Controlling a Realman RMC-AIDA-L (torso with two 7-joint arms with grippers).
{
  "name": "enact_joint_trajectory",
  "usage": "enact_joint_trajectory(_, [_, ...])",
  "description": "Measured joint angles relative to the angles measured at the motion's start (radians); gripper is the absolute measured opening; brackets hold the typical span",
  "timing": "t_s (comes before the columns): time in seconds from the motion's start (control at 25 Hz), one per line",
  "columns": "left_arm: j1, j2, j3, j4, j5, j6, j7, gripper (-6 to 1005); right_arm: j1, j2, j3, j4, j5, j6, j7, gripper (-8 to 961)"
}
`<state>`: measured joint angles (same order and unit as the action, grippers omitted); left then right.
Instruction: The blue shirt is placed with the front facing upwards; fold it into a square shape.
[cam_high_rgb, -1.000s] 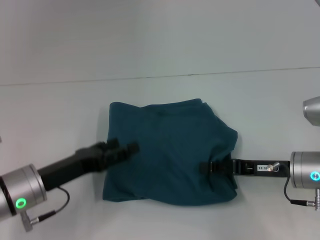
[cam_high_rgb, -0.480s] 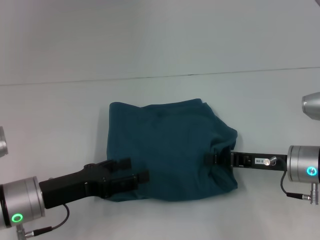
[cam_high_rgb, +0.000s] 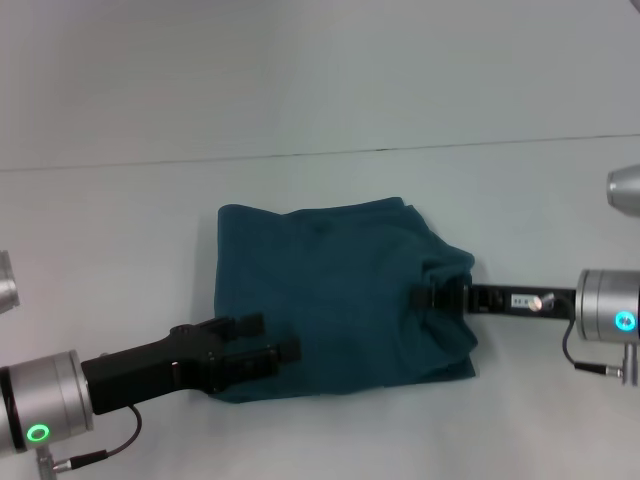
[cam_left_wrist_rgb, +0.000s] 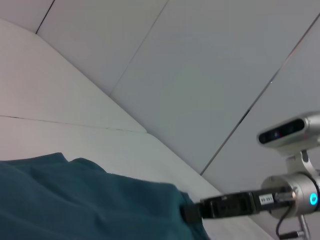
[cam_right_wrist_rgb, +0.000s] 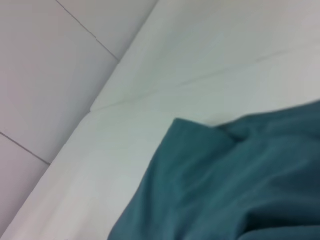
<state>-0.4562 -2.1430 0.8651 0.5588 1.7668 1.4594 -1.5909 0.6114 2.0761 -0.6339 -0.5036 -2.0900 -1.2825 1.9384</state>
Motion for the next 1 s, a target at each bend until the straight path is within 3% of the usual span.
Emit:
enact_joint_trajectory(0.44, [-0.001, -0.004, -0.011, -0.006, -0.005, -0.001, -0.008, 869, 0.027, -0.025, -0.010, -0.023, -0.011, -0.003, 0.036, 141])
enact_joint_trajectory(1.0, [-0.020, -0.005, -0.014, -0.018, -0.002, -0.018, -0.023, 849, 0.019, -0.005, -0.050, 0.009, -0.073, 0.101, 0.000, 217])
